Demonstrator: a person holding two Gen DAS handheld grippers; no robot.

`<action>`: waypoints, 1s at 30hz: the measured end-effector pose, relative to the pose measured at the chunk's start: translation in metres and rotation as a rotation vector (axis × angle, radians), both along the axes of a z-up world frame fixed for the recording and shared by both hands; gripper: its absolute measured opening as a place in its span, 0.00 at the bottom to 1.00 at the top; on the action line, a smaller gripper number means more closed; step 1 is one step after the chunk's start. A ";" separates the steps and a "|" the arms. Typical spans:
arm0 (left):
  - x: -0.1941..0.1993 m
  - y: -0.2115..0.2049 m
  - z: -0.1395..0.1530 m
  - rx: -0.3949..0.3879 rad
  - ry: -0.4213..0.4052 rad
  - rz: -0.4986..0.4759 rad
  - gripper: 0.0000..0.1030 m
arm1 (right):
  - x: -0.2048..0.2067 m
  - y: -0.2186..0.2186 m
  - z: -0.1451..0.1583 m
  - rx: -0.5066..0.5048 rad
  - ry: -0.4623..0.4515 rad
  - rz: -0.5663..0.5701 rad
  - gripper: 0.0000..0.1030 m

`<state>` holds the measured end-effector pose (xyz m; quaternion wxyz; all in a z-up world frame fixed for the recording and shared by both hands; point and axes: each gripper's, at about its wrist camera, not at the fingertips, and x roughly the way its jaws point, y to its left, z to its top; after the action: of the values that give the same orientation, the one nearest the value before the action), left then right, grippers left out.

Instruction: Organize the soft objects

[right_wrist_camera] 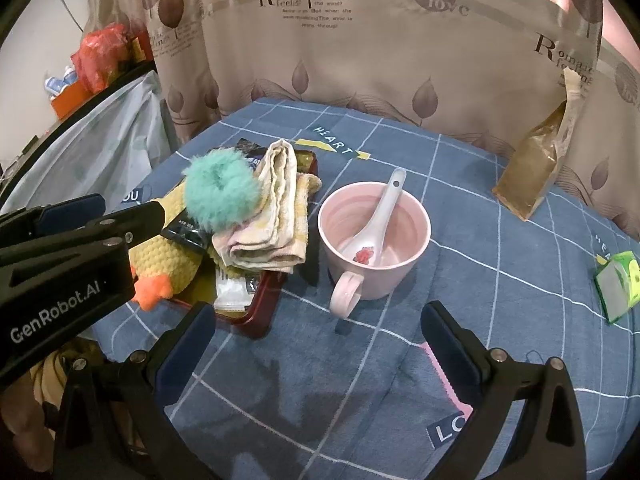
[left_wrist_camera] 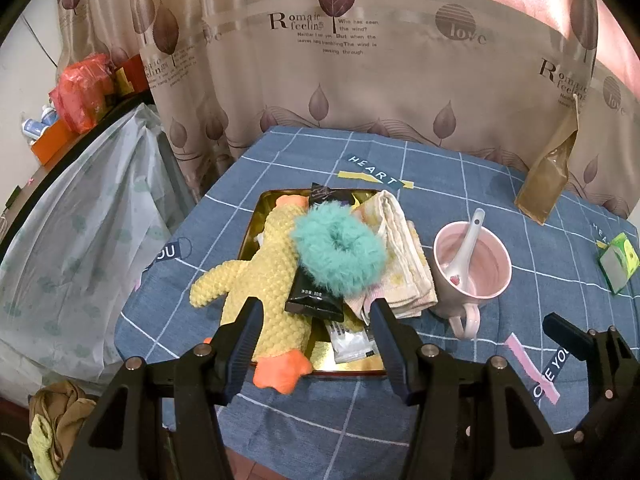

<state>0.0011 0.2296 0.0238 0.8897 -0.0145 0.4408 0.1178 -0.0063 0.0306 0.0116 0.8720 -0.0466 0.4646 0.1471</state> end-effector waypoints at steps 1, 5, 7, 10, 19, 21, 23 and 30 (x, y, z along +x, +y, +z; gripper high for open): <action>0.000 0.000 0.000 0.000 0.000 0.001 0.55 | 0.000 0.000 0.000 0.000 0.002 0.000 0.98; 0.000 0.000 0.000 0.000 0.000 0.000 0.55 | 0.000 0.001 -0.001 -0.002 0.009 0.001 0.98; 0.000 0.001 0.000 -0.001 0.000 0.000 0.55 | 0.000 0.001 -0.002 -0.003 0.013 0.001 0.98; 0.000 0.001 0.000 0.000 0.000 0.001 0.55 | 0.000 0.002 -0.003 -0.004 0.015 0.004 0.98; 0.001 0.001 -0.001 -0.002 0.002 -0.001 0.55 | 0.000 0.002 -0.005 -0.006 0.023 0.007 0.98; 0.000 0.001 -0.001 -0.002 0.004 0.000 0.55 | 0.000 0.003 -0.005 -0.007 0.025 0.009 0.98; 0.000 0.001 -0.001 -0.001 0.003 0.000 0.55 | 0.000 0.003 -0.006 -0.008 0.025 0.009 0.98; 0.000 0.001 -0.001 -0.002 0.002 0.003 0.55 | 0.001 0.003 -0.005 -0.007 0.026 0.010 0.98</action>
<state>0.0013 0.2304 0.0230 0.8892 -0.0161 0.4417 0.1185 -0.0058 0.0340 0.0063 0.8648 -0.0502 0.4764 0.1505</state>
